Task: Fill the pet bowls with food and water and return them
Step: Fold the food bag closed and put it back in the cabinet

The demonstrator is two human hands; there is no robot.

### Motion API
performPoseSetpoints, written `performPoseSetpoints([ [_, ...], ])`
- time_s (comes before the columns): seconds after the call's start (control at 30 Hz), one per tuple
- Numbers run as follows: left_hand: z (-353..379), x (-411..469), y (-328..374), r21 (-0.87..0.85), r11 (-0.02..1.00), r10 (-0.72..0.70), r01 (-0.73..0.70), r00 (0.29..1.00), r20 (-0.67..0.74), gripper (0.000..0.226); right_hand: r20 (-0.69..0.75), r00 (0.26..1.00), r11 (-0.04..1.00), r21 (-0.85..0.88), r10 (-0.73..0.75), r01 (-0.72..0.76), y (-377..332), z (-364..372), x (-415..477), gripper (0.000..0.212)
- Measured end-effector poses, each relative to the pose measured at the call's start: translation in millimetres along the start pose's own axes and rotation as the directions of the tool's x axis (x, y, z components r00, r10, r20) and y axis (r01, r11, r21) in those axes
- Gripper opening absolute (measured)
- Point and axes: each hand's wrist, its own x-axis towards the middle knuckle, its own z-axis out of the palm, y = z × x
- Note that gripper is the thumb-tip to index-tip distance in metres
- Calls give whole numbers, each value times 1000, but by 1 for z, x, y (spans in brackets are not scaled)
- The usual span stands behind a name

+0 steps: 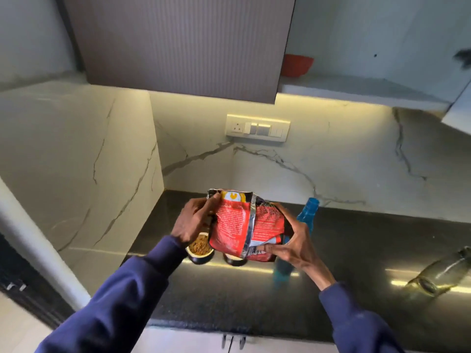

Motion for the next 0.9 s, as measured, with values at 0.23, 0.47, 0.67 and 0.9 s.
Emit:
performPoseSetpoints([
  [0.23, 23, 20, 129, -37, 950, 311, -311, 950, -8, 59, -127, 976, 984, -39, -176, 172, -88, -110, 44, 94],
  [0.47, 58, 61, 232, -71, 808, 579, -584, 811, -82, 69, -288, 894, 935, -190, -344, 299, -170, -210, 79, 89],
  [0.67, 99, 129, 317, -62, 695, 712, -716, 697, -84, 61, -473, 766, 890, -355, -435, 287, -204, -285, 119, 72],
  [0.9, 136, 213, 354, 173, 786, 616, -594, 778, -124, 41, -571, 691, 804, -595, -443, 23, -189, -297, 177, 68],
])
